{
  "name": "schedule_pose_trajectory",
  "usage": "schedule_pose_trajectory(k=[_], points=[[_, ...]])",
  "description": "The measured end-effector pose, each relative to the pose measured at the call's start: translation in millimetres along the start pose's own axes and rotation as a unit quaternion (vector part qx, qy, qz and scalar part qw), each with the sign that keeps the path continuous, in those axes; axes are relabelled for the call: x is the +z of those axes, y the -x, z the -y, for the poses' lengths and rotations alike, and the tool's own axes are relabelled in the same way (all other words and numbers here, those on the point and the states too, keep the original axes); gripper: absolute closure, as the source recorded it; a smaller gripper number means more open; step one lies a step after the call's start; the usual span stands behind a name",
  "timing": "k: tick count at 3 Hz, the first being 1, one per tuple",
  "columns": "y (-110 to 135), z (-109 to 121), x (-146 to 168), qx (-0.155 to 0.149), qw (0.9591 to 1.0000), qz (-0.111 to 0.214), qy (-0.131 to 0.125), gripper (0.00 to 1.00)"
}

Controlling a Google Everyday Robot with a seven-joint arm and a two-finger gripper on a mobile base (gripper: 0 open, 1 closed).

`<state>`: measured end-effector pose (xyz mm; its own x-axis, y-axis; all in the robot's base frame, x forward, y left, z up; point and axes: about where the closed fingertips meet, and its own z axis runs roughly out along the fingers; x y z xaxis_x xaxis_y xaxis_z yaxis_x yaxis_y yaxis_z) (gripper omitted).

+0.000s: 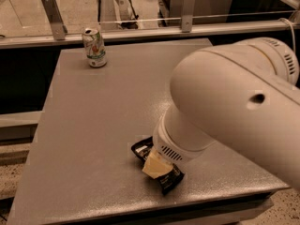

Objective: Move rxbar chocolate near 7up can

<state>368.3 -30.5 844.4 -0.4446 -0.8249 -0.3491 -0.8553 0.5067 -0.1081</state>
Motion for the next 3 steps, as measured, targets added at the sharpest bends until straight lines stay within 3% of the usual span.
schedule_pose_trajectory(k=[1, 2, 3], points=[[11, 14, -28, -0.016, 0.9994, 0.015, -0.028, 1.00], [34, 27, -79, -0.045, 0.9953, 0.037, -0.077, 1.00], [38, 30, -83, -0.046, 0.9945, 0.041, -0.085, 1.00]])
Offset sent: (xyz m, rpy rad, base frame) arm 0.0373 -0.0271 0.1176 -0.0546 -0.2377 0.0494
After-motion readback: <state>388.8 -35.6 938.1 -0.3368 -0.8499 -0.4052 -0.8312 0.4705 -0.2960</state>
